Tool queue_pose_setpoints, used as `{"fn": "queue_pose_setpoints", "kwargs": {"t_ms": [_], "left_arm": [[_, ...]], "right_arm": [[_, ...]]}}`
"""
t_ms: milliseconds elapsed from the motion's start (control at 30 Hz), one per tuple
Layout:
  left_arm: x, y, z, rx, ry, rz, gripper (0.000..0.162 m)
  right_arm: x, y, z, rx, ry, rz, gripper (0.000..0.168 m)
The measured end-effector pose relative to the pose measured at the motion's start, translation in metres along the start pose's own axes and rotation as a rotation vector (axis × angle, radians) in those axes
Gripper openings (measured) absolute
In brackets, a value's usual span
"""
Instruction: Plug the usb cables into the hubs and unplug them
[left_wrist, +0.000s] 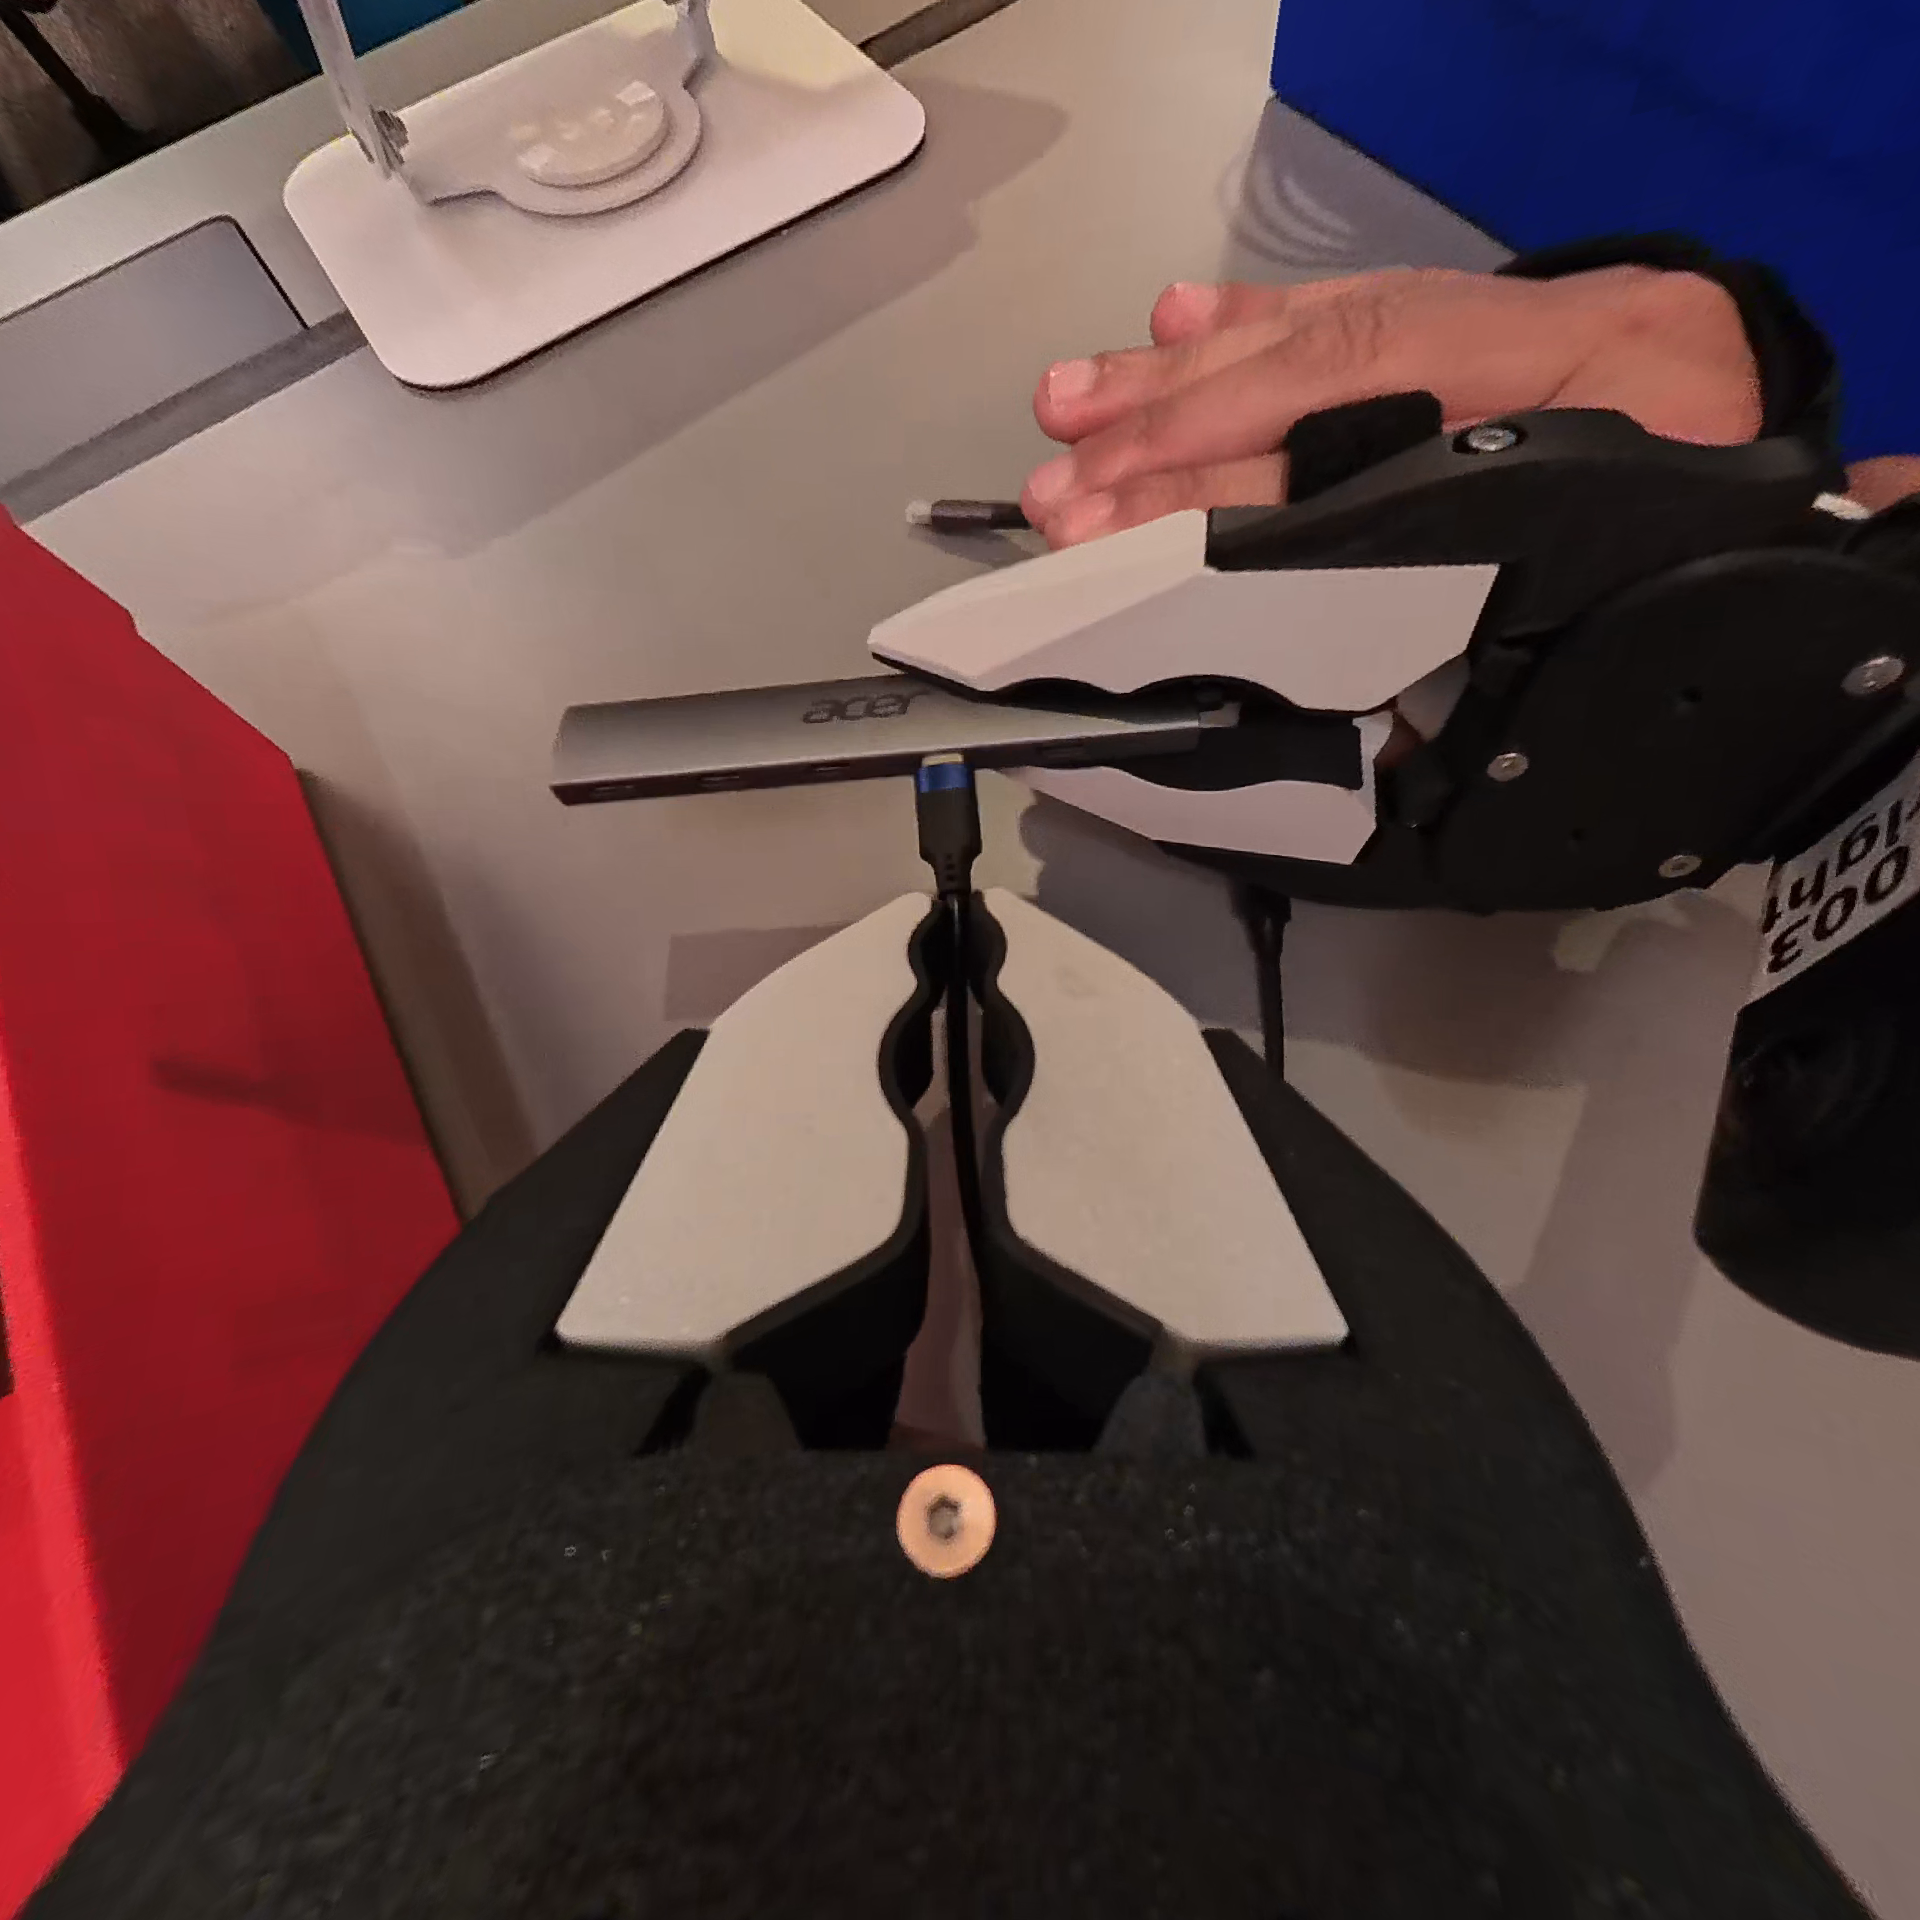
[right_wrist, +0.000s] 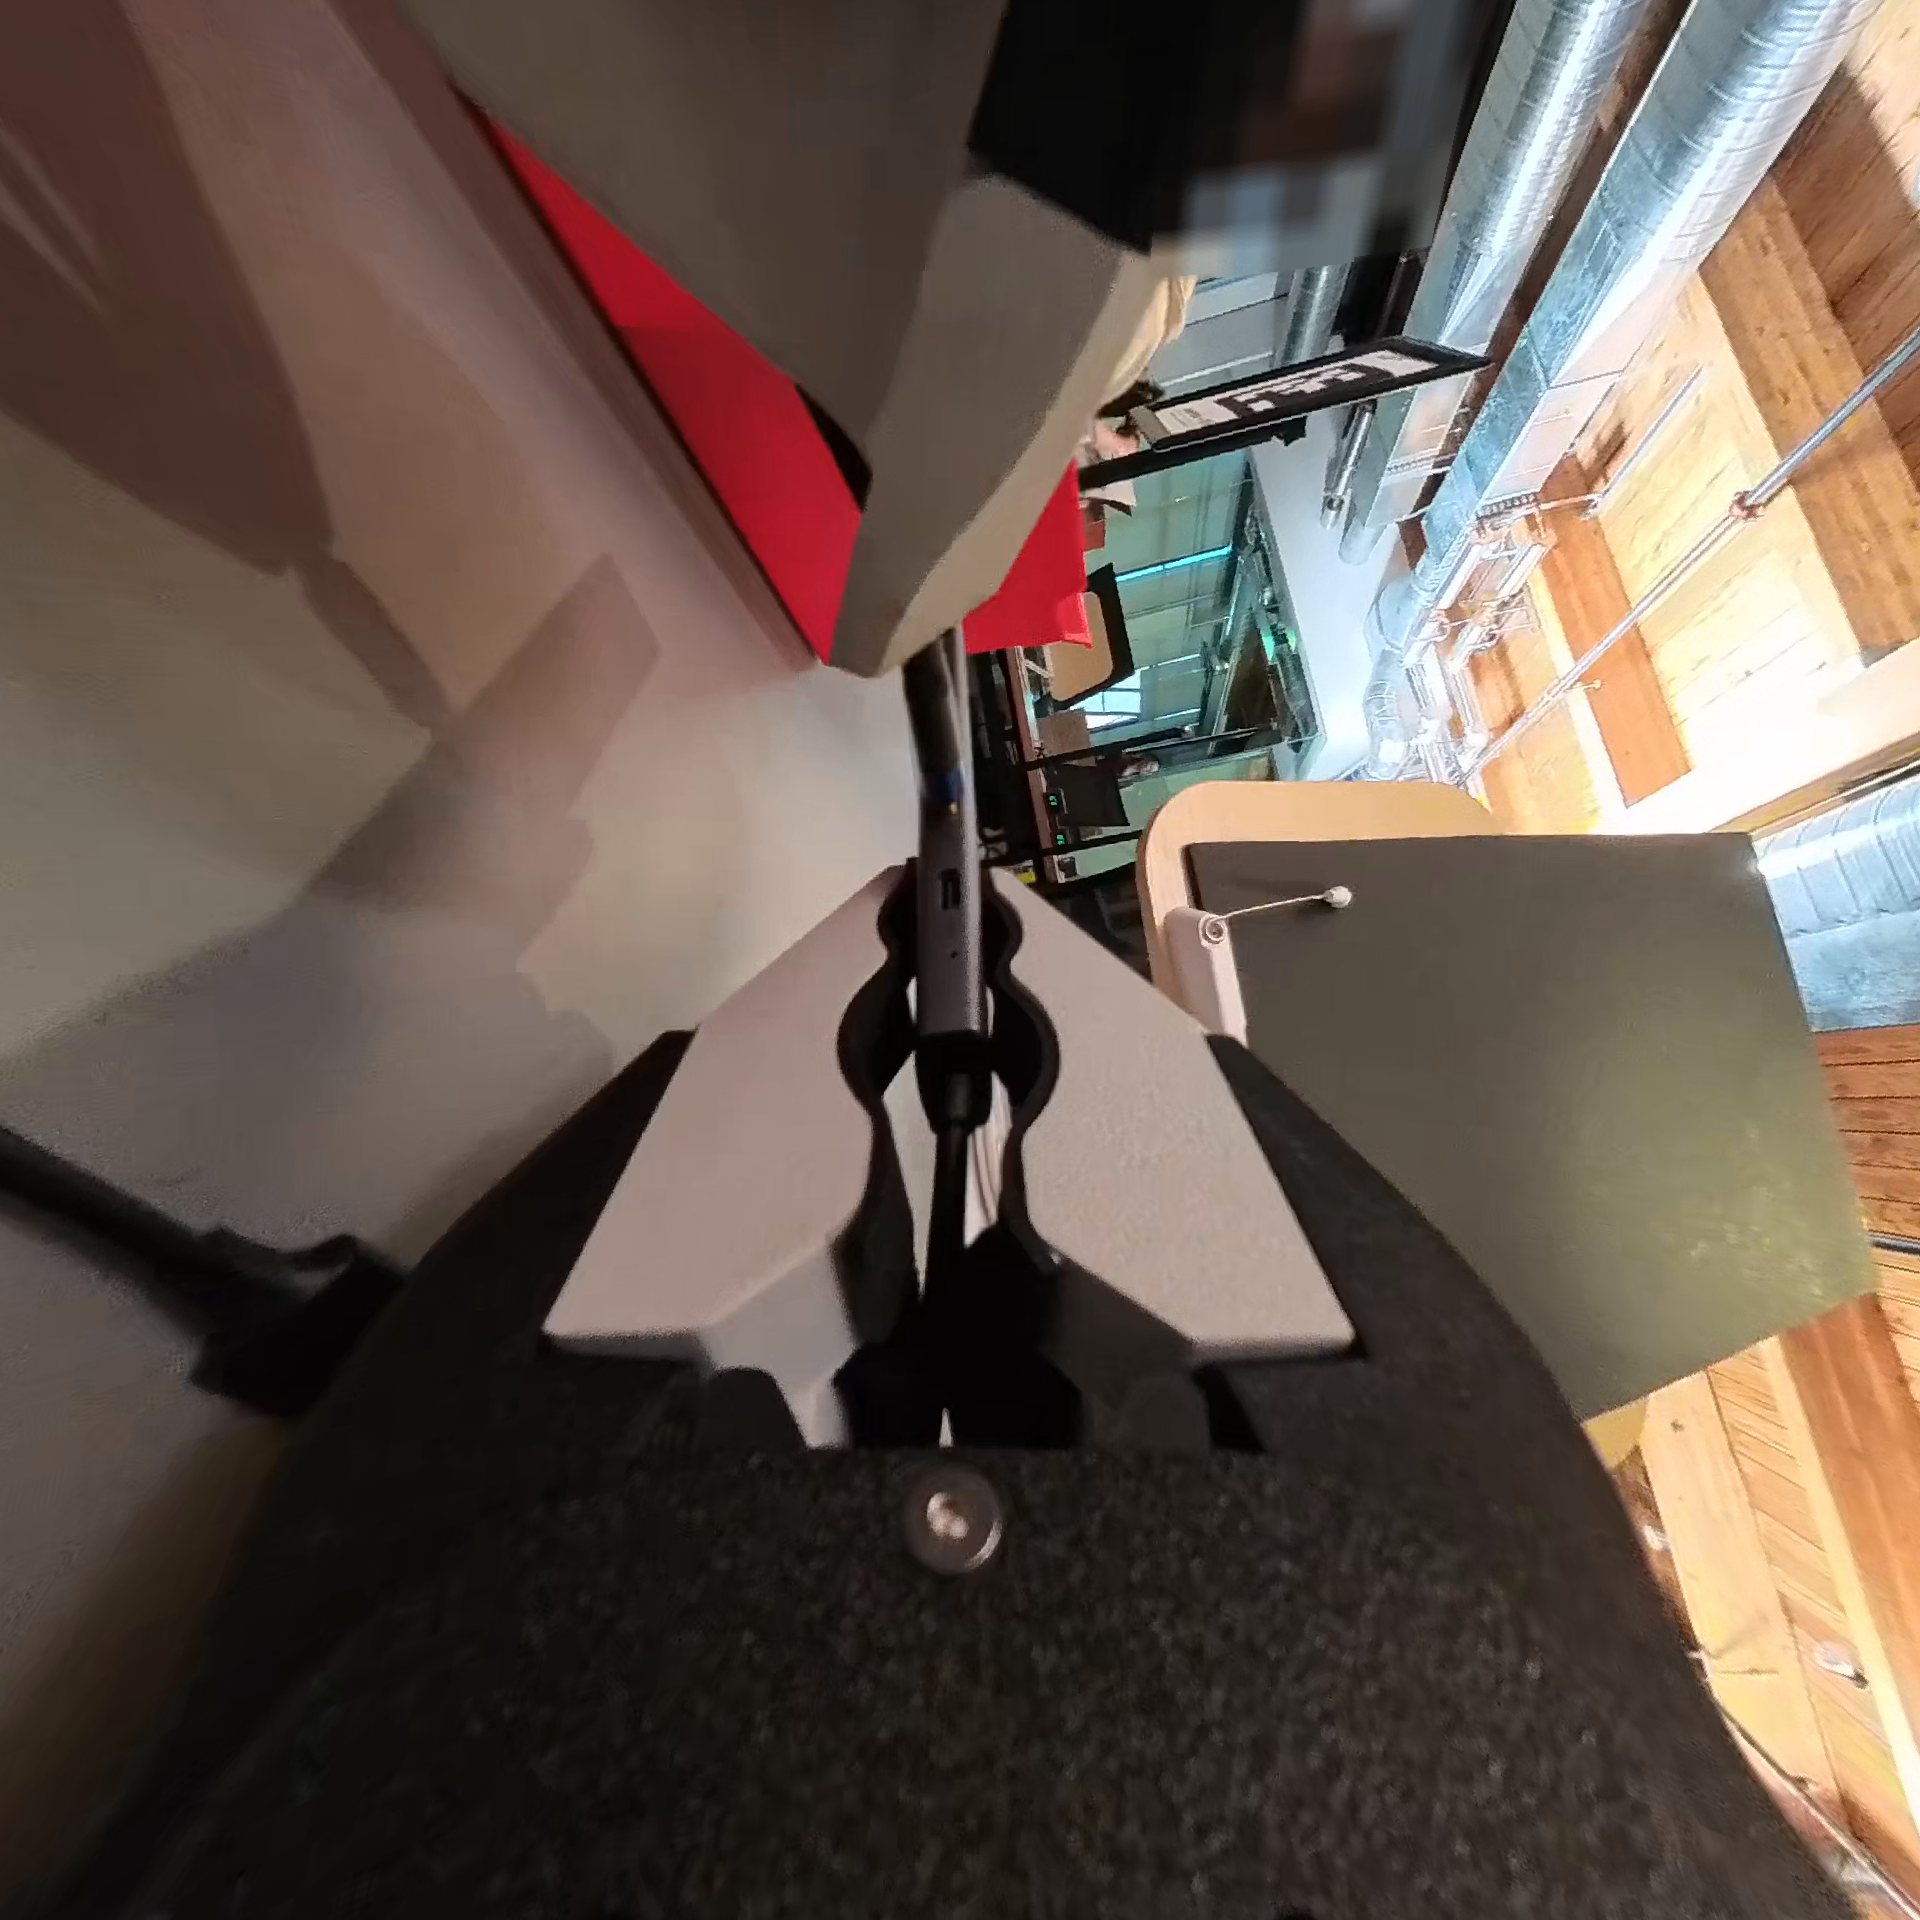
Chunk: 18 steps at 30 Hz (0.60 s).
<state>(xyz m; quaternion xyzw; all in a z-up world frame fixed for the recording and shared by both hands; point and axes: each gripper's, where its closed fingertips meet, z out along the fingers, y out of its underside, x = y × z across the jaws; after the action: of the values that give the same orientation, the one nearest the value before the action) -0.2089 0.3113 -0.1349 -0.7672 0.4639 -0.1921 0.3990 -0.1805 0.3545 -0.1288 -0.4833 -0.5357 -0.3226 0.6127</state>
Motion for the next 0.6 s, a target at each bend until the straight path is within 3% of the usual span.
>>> {"fn": "queue_pose_setpoints", "kwargs": {"t_ms": [600], "left_arm": [[0.0027, -0.0011, -0.0082, 0.035, 0.040, 0.051, 0.002]], "right_arm": [[0.0005, -0.0085, -0.0063, 0.025, 0.008, -0.057, 0.005]]}}
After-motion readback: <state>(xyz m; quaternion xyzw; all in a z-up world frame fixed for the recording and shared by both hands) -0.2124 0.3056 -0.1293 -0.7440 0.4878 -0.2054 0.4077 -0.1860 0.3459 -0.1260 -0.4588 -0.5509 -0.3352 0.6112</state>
